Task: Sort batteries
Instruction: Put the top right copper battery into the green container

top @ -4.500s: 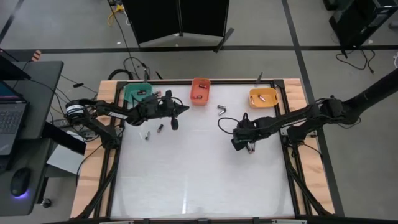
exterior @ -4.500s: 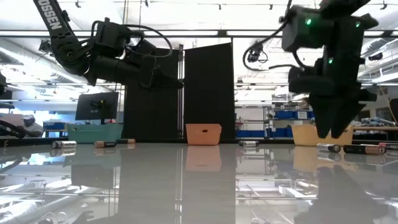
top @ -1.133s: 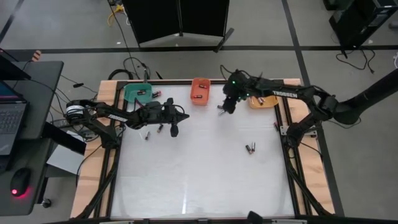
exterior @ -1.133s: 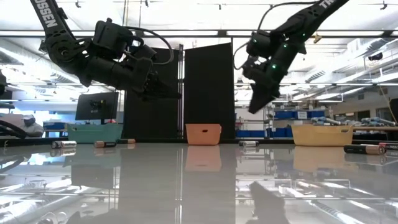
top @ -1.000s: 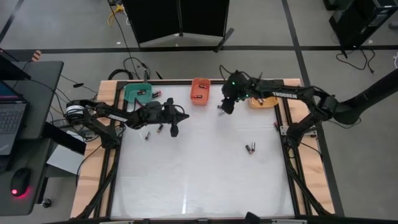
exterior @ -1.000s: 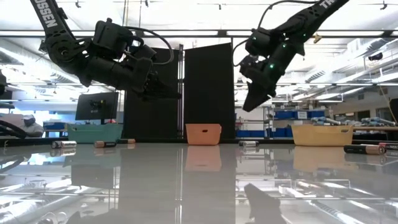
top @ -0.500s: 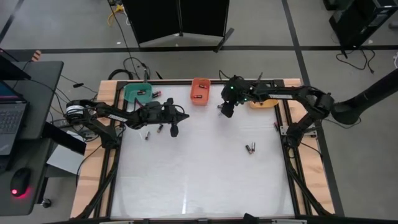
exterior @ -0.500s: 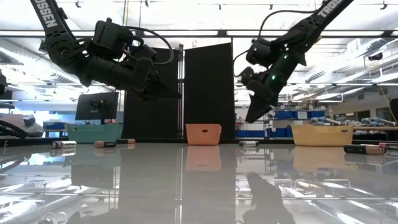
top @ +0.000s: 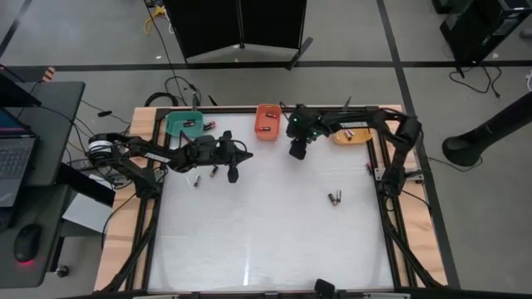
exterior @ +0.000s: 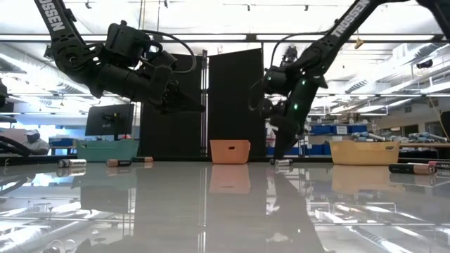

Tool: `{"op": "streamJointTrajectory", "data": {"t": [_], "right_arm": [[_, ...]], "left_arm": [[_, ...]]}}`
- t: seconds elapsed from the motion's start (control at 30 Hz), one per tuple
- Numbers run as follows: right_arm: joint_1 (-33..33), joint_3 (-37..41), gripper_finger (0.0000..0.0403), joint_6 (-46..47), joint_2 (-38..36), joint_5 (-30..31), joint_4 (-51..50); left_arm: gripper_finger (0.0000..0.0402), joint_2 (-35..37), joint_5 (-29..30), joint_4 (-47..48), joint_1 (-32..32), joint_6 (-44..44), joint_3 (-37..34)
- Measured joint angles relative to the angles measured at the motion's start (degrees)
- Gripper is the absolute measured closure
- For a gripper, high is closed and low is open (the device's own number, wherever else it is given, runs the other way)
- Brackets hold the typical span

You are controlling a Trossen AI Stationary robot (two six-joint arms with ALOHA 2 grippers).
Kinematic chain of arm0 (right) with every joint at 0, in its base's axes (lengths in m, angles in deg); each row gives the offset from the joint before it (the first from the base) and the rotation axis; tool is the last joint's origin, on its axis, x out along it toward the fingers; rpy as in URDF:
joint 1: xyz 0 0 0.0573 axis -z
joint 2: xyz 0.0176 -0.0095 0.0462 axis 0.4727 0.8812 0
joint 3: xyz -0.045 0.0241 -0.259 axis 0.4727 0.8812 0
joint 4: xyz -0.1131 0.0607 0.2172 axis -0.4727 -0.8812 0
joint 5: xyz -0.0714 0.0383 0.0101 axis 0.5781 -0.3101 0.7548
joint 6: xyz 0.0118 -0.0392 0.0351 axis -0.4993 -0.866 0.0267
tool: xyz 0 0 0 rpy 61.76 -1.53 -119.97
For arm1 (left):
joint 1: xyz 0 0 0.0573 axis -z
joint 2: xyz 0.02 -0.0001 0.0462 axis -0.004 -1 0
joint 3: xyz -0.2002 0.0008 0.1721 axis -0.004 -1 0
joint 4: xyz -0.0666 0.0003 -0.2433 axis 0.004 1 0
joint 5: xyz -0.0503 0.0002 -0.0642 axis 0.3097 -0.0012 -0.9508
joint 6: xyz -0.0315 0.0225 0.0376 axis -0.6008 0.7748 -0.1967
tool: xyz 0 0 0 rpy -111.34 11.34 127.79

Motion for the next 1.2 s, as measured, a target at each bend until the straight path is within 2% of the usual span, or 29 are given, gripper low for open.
{"op": "streamJointTrajectory", "data": {"t": [0.2,0.4,0.57,0.77,0.87,0.97,1.1,1.2], "right_arm": [[-0.1,-1.2,0.0264,-0.7,2.9,1.1,-0.1],[-0.3,-1.2,0.0347,-2.4,2.9,1.4,0.2],[-1.6,-0.8,0.0347,-4.1,0.2,3.4,1.2],[-4.3,-0.4,0.0347,-2.6,-7.8,5.0,5.7],[-6.3,2.7,0.0347,-0.9,-12.5,2.3,14.9],[-9.0,9.1,0.0347,3.1,-16.0,0.4,30.6],[-13.2,17.7,0.0347,8.1,-17.3,-3.7,55.1],[-16.5,21.3,0.0347,9.4,-16.6,-4.1,66.6]], "left_arm": [[0.0394,0.0,0.0,0.2,0.0,0.0,0.0],[0.0394,0.0,0.0,-0.3,0.0,-0.3,0.0],[0.0394,0.0,0.0,-2.2,0.0,-1.5,0.0],[0.0394,0.0,0.0,-6.0,-0.2,-4.7,0.0],[0.0394,0.0,-0.1,-9.0,-0.2,-6.6,0.0],[0.0394,0.0,-0.2,-11.8,0.1,-6.7,0.0],[0.0393,0.0,-2.1,-13.9,1.3,-6.8,0.7],[0.0377,0.0,-4.1,-13.7,2.5,-7.5,2.4]]}}
